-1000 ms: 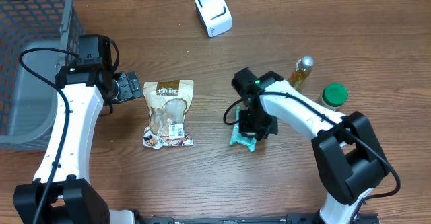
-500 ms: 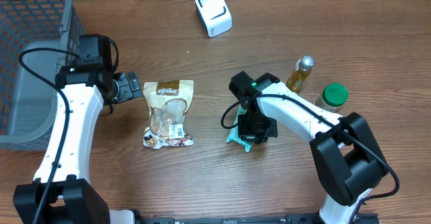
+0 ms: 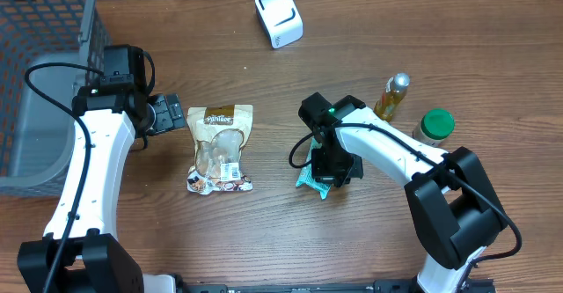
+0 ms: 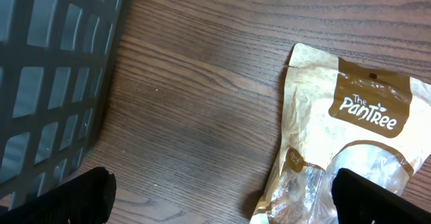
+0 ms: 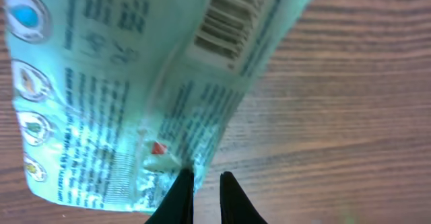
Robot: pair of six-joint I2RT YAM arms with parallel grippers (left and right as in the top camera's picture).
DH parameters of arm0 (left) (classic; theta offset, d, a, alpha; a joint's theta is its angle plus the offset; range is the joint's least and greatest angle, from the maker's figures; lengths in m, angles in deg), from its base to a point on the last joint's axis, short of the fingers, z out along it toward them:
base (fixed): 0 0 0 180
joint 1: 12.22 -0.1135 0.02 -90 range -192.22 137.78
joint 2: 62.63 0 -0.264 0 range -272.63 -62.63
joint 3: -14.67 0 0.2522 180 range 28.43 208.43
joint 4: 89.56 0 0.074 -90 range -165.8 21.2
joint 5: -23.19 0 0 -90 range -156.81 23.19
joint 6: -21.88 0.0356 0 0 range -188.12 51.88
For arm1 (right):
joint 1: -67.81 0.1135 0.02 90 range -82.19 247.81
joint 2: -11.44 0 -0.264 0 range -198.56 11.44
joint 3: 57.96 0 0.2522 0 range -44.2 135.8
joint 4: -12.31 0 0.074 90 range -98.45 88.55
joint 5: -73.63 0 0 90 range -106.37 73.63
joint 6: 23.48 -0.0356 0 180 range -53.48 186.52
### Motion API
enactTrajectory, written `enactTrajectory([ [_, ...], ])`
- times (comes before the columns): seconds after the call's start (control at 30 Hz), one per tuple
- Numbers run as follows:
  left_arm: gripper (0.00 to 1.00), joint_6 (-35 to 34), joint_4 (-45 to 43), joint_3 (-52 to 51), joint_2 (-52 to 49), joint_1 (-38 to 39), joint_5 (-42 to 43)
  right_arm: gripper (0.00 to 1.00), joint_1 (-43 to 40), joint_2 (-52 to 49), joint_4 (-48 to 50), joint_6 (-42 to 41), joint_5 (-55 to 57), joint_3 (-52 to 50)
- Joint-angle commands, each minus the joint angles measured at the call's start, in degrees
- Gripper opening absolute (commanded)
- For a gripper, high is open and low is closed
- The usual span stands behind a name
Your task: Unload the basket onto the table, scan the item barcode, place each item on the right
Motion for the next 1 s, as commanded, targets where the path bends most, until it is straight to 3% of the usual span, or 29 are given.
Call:
enactTrajectory([
  [0.0,1.00,0.6,0.0,0.8,0.4,0.0,-0.7,0.10,0.3,1.6,-0.3,-0.3,0.9,-0.3],
  [0.33,0.99,0.6,0.0,0.8,0.4,0.0,-0.7,0.04,0.3,1.6,0.0,-0.3,1.0,-0.3],
  [0.97,1.00,0.6,0.0,0.8,0.4,0.0,-0.7,0.04,0.2,1.6,11.5,-0.3,7.6,-0.3],
])
